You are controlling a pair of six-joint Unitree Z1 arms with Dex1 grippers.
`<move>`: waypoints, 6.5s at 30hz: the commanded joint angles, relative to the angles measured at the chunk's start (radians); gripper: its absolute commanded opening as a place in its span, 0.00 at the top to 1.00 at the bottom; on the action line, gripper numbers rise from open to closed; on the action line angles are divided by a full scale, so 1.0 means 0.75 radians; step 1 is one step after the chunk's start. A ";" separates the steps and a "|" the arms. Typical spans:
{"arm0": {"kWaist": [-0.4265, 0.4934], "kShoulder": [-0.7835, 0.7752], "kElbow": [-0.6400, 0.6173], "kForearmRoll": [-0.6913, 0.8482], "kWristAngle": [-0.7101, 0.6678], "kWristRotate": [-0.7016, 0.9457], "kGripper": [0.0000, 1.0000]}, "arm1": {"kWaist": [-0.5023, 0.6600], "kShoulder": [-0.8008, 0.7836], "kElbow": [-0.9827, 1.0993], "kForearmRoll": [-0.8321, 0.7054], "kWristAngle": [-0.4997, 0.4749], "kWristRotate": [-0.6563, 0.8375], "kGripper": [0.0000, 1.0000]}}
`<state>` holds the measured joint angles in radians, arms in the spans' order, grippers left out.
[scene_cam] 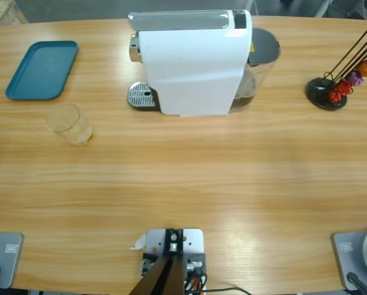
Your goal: Pour coffee
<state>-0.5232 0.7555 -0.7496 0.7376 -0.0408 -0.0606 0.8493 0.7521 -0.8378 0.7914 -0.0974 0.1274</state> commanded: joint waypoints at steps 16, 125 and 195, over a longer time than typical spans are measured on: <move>-0.094 0.128 -0.002 -0.042 -0.008 0.032 0.00 | -0.005 0.041 0.033 -0.012 -0.011 0.006 0.00; 0.112 1.351 -0.785 -0.568 -0.795 -0.854 1.00 | -0.005 0.001 0.041 -0.012 -0.026 0.012 0.00; -0.487 0.414 -0.183 -0.278 0.132 0.347 0.08 | -0.605 0.669 0.607 -1.335 -0.618 0.170 0.11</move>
<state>-0.8793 1.0512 -0.9053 0.5558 0.0311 0.2256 0.4026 1.1655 -0.4844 -0.0437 -0.4961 0.2480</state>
